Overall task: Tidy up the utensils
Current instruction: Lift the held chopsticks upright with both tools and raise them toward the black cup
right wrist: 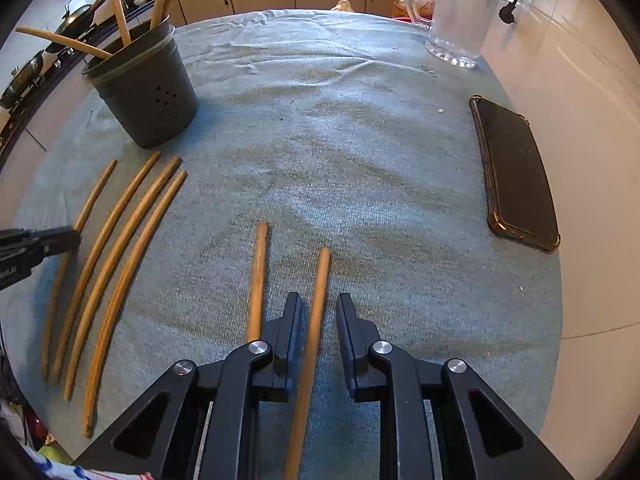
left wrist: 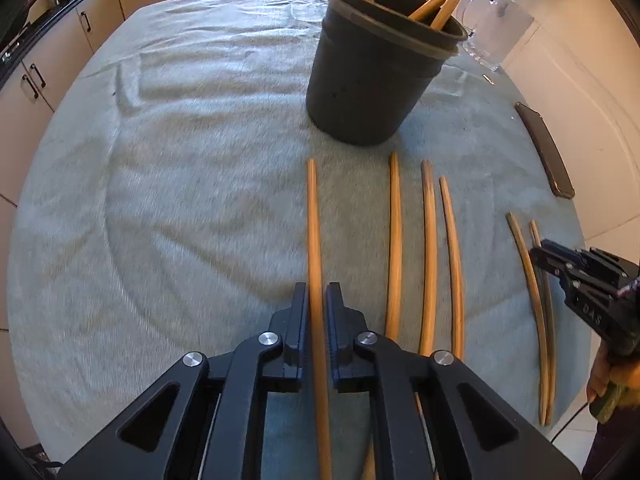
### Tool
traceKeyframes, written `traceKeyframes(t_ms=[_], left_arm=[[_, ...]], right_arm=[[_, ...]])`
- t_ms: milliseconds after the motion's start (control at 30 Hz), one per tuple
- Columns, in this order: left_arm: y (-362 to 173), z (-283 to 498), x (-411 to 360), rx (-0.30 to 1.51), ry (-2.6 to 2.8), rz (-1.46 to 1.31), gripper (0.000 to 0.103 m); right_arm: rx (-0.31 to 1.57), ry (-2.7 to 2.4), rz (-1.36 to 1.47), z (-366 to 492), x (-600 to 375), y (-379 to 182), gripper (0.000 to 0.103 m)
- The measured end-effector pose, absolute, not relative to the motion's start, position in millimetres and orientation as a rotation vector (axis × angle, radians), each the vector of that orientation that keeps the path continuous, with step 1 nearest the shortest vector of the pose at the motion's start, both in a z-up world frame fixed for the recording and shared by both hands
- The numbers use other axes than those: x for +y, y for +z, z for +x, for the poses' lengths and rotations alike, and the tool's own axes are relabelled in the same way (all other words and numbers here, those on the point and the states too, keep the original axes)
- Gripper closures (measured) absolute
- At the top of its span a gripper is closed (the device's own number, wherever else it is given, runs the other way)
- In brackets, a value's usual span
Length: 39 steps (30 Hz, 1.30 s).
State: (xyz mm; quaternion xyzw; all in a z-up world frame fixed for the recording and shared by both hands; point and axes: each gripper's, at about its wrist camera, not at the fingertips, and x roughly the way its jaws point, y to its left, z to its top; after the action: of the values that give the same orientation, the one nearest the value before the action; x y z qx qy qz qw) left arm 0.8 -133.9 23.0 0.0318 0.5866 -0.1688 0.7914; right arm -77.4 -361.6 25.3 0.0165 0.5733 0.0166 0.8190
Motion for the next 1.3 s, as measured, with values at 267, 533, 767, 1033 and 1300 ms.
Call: traceKeyframes(t_ms=[267, 533, 767, 1033, 1300], left_arm=[[22, 21, -150, 1.228, -0.369, 0.107, 0.087], [25, 15, -144, 1.152, -0.358, 0.066, 0.097], [65, -13, -117, 1.048, -0.398, -0.060, 0.097], [118, -68, -97, 0.866, -0.445, -0.088, 0.097], [149, -118, -78, 0.727, -0.472, -0.048, 0.097]], right_arm=[[1.208, 0.025, 0.035, -76, -358, 26, 0.088], [1.136, 0.030, 0.091, -85, -360, 32, 0.097], [0.972, 0.068, 0.192, -113, -365, 72, 0.097], [0.820, 0.085, 0.191, -157, -359, 117, 0.097], [0.701, 0.149, 0.209, -198, -337, 155, 0.097]])
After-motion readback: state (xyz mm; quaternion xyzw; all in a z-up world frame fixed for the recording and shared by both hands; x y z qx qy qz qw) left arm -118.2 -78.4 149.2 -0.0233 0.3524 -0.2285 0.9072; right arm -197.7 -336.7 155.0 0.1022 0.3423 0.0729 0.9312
